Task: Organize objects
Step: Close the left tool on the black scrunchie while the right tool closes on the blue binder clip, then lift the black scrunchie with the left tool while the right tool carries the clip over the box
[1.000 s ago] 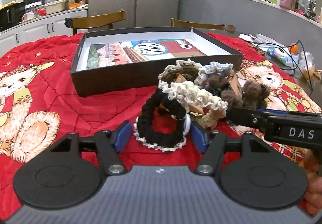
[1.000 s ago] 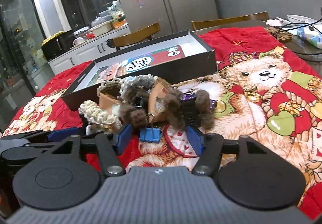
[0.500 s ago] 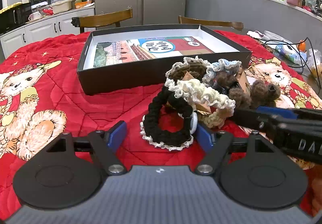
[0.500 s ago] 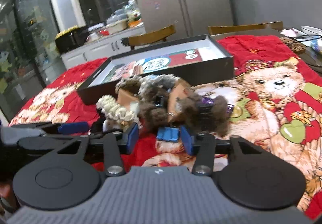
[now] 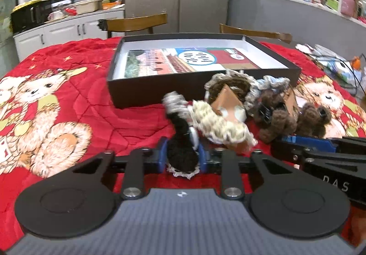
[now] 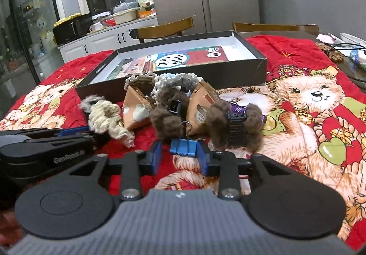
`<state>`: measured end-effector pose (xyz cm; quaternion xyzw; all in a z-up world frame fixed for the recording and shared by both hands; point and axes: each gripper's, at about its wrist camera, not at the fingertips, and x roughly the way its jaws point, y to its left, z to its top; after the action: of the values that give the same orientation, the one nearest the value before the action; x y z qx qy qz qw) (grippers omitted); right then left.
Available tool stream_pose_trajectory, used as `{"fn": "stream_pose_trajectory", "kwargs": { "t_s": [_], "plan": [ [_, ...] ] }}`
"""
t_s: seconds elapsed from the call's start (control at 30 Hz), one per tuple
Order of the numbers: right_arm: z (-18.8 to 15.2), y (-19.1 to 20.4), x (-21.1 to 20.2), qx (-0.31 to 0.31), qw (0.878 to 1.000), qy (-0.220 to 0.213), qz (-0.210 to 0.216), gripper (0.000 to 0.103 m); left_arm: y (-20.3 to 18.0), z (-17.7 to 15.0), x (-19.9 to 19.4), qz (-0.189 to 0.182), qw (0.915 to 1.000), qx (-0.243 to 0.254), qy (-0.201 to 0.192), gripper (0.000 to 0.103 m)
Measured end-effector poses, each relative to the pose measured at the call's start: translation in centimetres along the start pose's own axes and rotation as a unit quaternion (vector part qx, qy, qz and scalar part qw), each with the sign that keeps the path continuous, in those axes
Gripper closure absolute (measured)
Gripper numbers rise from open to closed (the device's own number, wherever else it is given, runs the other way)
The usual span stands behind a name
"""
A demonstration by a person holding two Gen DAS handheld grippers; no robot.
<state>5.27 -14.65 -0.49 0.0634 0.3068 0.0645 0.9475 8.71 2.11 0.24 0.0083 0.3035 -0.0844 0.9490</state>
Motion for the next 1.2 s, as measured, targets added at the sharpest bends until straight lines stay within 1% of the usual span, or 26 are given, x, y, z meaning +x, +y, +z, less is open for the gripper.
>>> {"fn": "stream_pose_trajectory", "kwargs": {
  "t_s": [0.03,0.07,0.13,0.17,0.27,0.33,0.43,0.67,0.77,0.93,1.13,1.2],
  "plan": [
    [0.0,0.1,0.0,-0.002,1.0,0.0,-0.002,0.054,0.1,0.0,-0.1,0.002,1.0,-0.003,-0.002,0.075],
    [0.0,0.1,0.0,-0.002,1.0,0.0,-0.002,0.057,0.1,-0.1,-0.3,0.005,1.0,-0.004,-0.005,0.076],
    [0.0,-0.1,0.0,0.003,1.0,-0.003,0.002,0.073,-0.1,-0.2,-0.5,0.014,0.9999,0.001,-0.01,0.076],
    [0.0,-0.4,0.0,0.01,1.0,-0.003,0.002,0.075,-0.1,-0.2,-0.6,0.017,0.9998,0.002,-0.011,0.076],
    [0.0,-0.8,-0.2,0.02,1.0,-0.006,0.012,0.075,-0.2,-0.4,-1.0,0.026,0.9995,0.004,-0.017,0.076],
    [0.0,-0.8,-0.4,0.019,1.0,-0.011,0.014,0.075,0.0,-0.4,-1.4,0.029,0.9992,-0.001,-0.028,0.076],
    [-0.1,-0.9,-0.8,0.02,0.999,-0.024,0.027,0.076,0.1,-0.5,-1.9,0.04,0.9983,-0.007,-0.042,0.076],
    [-0.2,-0.8,-2.0,0.015,0.997,-0.057,0.049,0.076,0.0,-0.6,-2.3,0.054,0.9972,-0.007,-0.052,0.076],
    [-0.3,-1.0,-2.6,0.019,0.996,-0.074,0.049,0.076,0.0,-0.6,-2.6,0.054,0.9967,-0.007,-0.06,0.076],
    [-0.4,-1.3,-3.1,0.027,0.995,-0.088,0.05,0.076,-0.1,-0.7,-3.1,0.058,0.9952,-0.004,-0.079,0.076],
    [-0.2,-1.5,-4.2,0.031,0.989,-0.119,0.078,0.076,-0.4,-1.0,-4.1,0.052,0.9927,0.004,-0.109,0.076],
    [0.2,-1.7,-4.5,0.037,0.988,-0.12,0.085,0.076,-0.4,-1.0,-4.3,0.051,0.9917,0.005,-0.118,0.076]
  ]
}}
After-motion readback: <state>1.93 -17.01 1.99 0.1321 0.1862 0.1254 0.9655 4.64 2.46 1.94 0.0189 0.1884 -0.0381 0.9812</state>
